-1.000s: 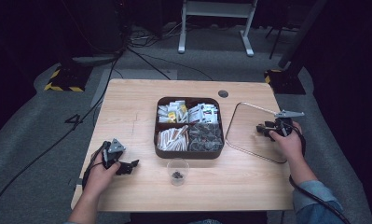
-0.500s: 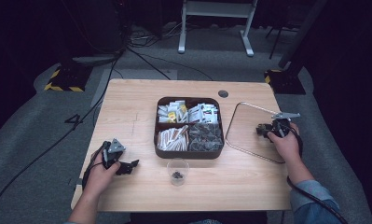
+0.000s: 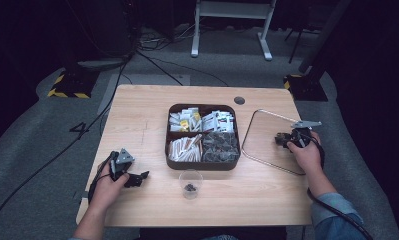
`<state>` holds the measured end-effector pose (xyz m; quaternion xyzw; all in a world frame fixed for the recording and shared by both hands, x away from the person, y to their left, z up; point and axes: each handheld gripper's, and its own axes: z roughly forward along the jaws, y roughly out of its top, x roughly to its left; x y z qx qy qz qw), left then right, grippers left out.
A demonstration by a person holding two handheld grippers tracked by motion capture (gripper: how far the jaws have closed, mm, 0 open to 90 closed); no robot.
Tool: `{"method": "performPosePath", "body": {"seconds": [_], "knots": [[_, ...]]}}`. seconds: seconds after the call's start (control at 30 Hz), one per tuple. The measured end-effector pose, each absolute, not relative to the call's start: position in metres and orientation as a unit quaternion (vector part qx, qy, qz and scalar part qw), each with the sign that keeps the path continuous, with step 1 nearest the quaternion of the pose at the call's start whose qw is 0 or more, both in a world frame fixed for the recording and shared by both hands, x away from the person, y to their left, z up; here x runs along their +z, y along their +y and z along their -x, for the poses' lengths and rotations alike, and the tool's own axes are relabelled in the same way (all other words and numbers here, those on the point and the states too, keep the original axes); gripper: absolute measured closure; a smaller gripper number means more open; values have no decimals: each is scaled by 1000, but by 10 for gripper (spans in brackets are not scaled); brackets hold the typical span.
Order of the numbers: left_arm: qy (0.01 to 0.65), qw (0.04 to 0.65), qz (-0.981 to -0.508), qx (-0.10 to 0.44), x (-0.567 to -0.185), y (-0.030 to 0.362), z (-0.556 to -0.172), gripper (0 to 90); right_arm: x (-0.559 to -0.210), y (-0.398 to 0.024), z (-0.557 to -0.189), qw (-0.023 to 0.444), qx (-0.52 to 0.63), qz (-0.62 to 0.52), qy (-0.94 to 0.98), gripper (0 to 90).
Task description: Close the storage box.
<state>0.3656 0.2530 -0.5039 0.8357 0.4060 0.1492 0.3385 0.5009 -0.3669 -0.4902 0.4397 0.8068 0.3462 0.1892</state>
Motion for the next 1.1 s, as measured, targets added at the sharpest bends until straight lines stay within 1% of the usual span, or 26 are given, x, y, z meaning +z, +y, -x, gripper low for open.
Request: {"method": "performPosePath", "body": {"seconds": [0.37, 0.73, 1.1], "knots": [[406, 339, -836, 149, -504, 253, -366, 133, -479, -374, -501, 186, 353, -448, 800, 587], [405, 337, -837, 149, -504, 252, -367, 117, -450, -378, -494, 199, 371, -432, 797, 587], [405, 337, -837, 149, -504, 252, -367, 115, -413, -375, -488, 209, 399, -414, 791, 587]]}}
